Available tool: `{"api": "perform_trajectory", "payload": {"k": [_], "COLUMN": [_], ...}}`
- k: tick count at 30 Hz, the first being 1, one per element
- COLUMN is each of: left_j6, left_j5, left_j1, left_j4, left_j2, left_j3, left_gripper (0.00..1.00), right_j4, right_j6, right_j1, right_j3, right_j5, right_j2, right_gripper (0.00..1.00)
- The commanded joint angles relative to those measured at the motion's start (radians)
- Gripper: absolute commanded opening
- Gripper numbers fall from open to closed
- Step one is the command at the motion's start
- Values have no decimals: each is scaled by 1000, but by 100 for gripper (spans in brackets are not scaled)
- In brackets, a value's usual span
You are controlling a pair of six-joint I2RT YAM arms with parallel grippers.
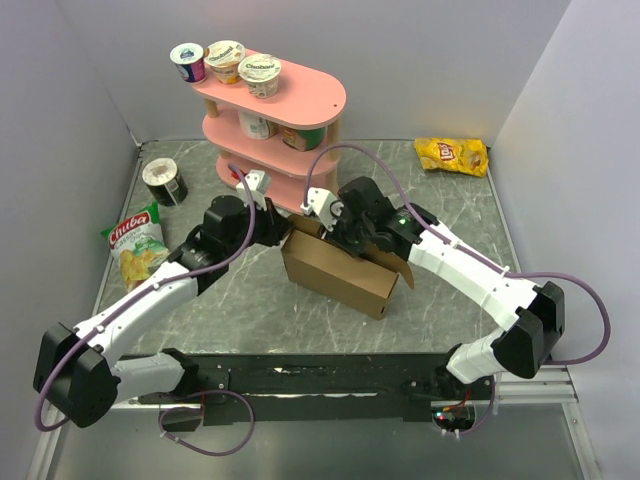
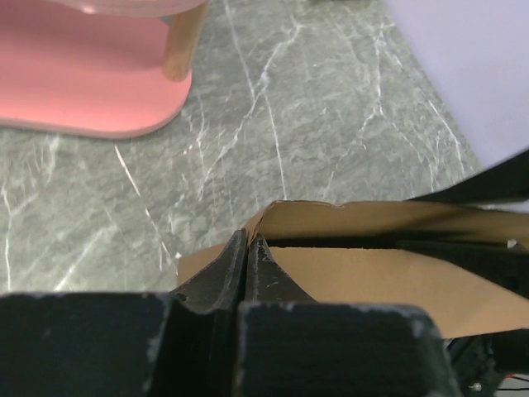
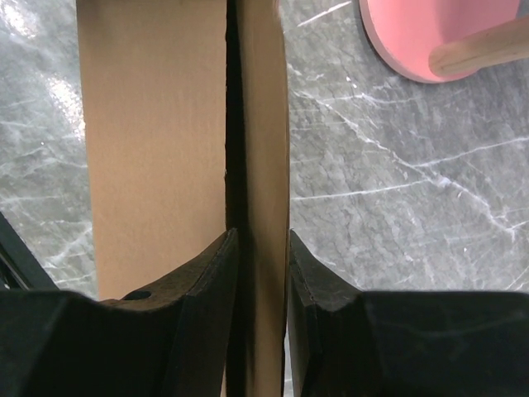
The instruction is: Fold the paper box
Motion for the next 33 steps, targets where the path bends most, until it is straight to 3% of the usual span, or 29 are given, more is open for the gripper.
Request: {"api": "perform_trajectory", "payload": {"k": [1, 5, 28, 30, 31, 32, 33], "left_j6": [-71, -95, -68, -84, -91, -98, -98], "left_j5": [-51, -51, -92, -106, -108, -144, -157], "left_j1": [-4, -15, -36, -36, -36, -36, -36], "left_j4": [-105, -133, -28, -35, -41, -47, -53], "left_j2": [28, 47, -11, -10, -11, -14, -17], "left_j3": [99, 121, -77, -80, -80, -77, -75], "left_gripper": [1, 1, 1, 1, 1, 1, 1], "right_j4": [39, 48, 80, 99, 102, 99, 67], "right_j6": [-8, -5, 9, 22, 31, 55, 71], "right_j1": [-5, -8, -5, -7, -7, -5, -7], "right_j3": [-17, -27, -69, -75, -72, -61, -43], "right_j5": [13, 13, 45, 67, 67, 97, 107], "right_j2": [-3, -11, -52, -60, -72, -78, -85], "right_gripper": [36, 36, 36, 45, 52, 66, 71]}}
